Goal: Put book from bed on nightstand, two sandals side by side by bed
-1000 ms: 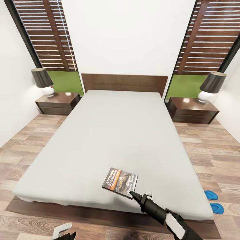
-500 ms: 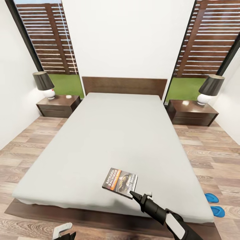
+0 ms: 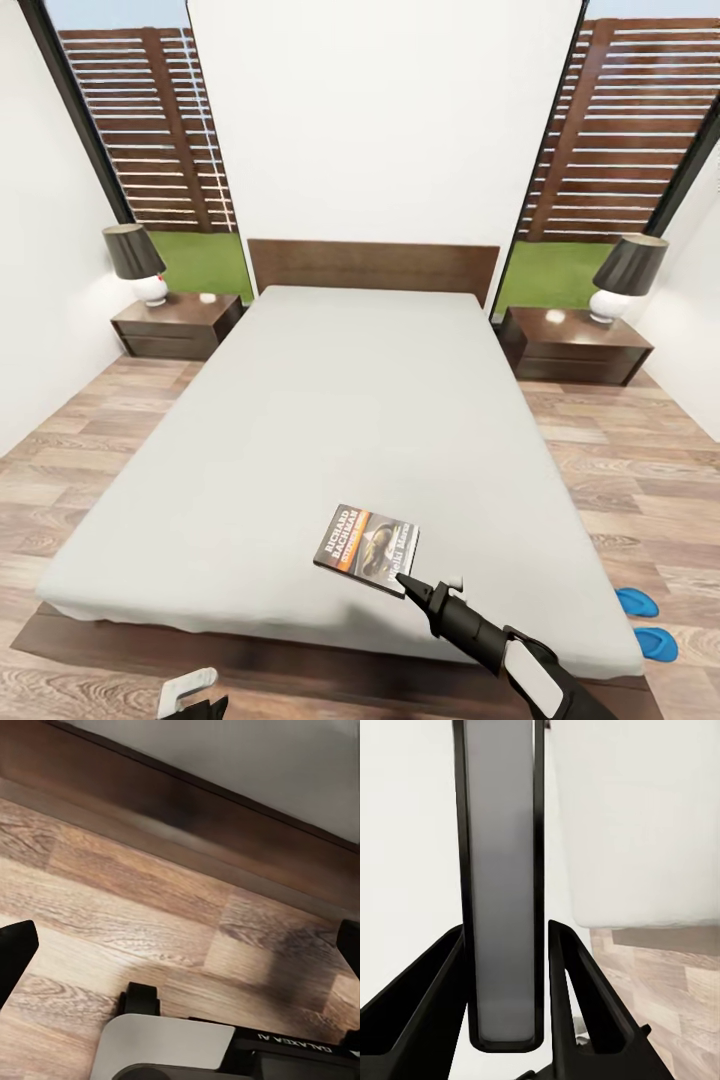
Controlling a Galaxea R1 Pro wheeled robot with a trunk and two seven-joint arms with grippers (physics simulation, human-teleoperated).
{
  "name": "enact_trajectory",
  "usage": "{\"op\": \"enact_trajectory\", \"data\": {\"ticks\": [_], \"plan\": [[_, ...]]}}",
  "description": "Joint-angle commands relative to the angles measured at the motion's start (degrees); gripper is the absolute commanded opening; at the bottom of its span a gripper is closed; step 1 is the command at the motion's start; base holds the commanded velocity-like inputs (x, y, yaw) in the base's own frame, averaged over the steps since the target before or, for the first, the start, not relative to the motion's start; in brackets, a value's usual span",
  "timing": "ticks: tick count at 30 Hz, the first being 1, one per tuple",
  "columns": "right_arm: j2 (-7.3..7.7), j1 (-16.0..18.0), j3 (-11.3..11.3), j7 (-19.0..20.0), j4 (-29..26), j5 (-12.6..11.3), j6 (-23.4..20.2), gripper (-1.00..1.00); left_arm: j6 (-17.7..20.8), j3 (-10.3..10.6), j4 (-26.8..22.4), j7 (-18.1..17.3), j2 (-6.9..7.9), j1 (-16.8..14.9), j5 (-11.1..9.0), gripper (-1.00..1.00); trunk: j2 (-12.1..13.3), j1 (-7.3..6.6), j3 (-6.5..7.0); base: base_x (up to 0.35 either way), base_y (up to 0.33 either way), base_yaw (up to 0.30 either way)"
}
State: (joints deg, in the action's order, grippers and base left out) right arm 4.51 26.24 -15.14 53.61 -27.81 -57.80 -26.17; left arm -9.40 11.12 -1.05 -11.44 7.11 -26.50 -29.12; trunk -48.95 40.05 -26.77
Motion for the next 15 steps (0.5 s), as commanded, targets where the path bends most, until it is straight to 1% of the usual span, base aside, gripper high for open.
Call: {"op": "enact_trajectory", "data": {"ticks": [1,4,6,10,15], "plan": [[0.06,0.0,-0.3,0.0,0.0,-0.6,-0.4,-1.0,-0.2,0.5,0.1,-0.3,-0.01,0.0,-0.6,1.0,0.0,0.01,0.04,0.0,0.0,0.0],[0.06,0.0,-0.3,0.0,0.0,-0.6,-0.4,-1.0,-0.1,0.5,0.1,-0.3,-0.45,0.1,-0.6,1.0,0.0,0.01,0.32,0.0,0.0,0.0],[0.06,0.0,-0.3,0.0,0.0,-0.6,-0.4,-1.0,-0.1,0.4,0.2,-0.3,-0.48,0.7,-0.6,1.0,0.0,0.01,0.51,0.0,0.0,0.0],[0.06,0.0,-0.3,0.0,0.0,-0.7,-0.4,-1.0,0.0,0.5,0.1,-0.3,-0.57,3.4,-0.5,1.0,0.0,0.01,0.89,0.0,0.0,0.0],[0.06,0.0,-0.3,0.0,0.0,-0.7,-0.4,-1.0,0.0,0.5,0.2,-0.2,-0.6,4.3,-0.5,1.0,0.0,0.01,1.36,0.0,0.0,0.0]]}}
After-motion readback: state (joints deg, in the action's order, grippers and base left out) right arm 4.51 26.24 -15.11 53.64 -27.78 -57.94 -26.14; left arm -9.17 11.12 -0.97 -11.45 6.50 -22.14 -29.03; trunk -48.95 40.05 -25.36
